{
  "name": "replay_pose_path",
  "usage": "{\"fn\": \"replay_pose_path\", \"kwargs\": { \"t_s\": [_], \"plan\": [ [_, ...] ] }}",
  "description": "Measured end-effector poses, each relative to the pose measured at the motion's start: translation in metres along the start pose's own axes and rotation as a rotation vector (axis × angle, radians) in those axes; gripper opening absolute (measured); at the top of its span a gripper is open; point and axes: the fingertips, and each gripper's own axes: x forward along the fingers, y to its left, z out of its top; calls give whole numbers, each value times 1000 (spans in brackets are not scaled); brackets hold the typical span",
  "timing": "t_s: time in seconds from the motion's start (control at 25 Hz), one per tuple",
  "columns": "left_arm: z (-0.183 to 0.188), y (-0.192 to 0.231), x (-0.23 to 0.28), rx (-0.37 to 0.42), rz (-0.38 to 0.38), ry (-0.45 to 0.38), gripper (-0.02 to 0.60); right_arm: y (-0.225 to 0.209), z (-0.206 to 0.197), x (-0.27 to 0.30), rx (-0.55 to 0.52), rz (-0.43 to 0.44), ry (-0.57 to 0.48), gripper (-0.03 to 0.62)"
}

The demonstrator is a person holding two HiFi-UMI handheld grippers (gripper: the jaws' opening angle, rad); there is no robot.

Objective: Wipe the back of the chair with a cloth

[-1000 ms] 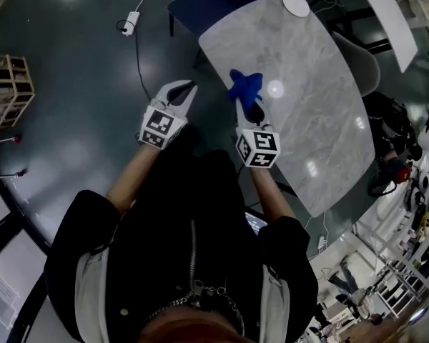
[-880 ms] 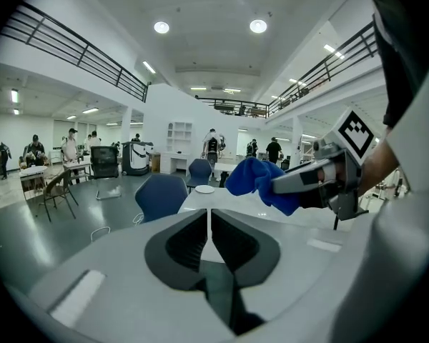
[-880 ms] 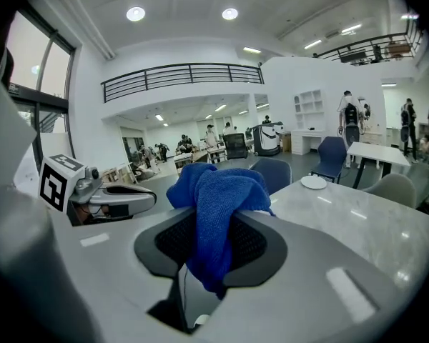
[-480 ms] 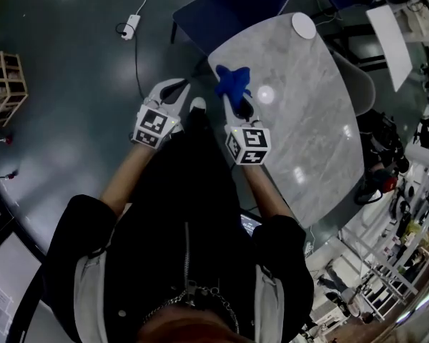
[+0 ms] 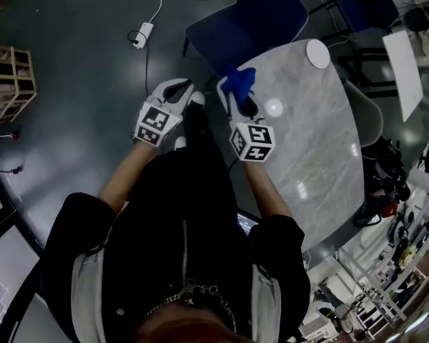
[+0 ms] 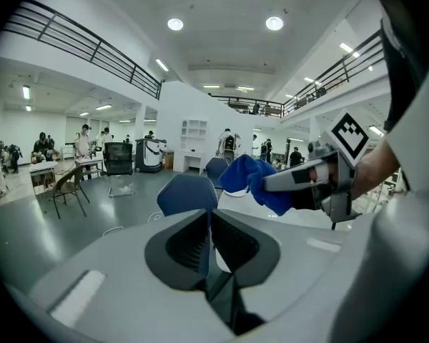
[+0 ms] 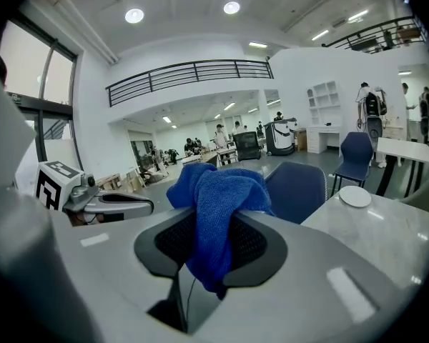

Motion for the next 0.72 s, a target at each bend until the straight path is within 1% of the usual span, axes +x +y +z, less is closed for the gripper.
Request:
{"fn": "replay_pose_path", "kwargs": {
  "t_s": [0.12,0.24,0.32,0.44,0.6,0.72],
  "plan": [
    [21,29,35,34,-24,7,17,-25,27,39,21,-10,-30,109],
    [44,55,71,81,-50,21,15,-57,47,76,90,-42,-60,109],
    [56,64,86,113,-69,43,15,-73,54,91,130,-58,-73,109],
    [76,73,113,165,-84,64,15,-101,67,108,162,-85,-76,109],
    [95,95,142,176,-97,80,15,-125,83,133,197,-112,-78,109],
    [100,106,166,177,-106,82,15,-141,92,144,208,-128,-75,109]
  ]
}}
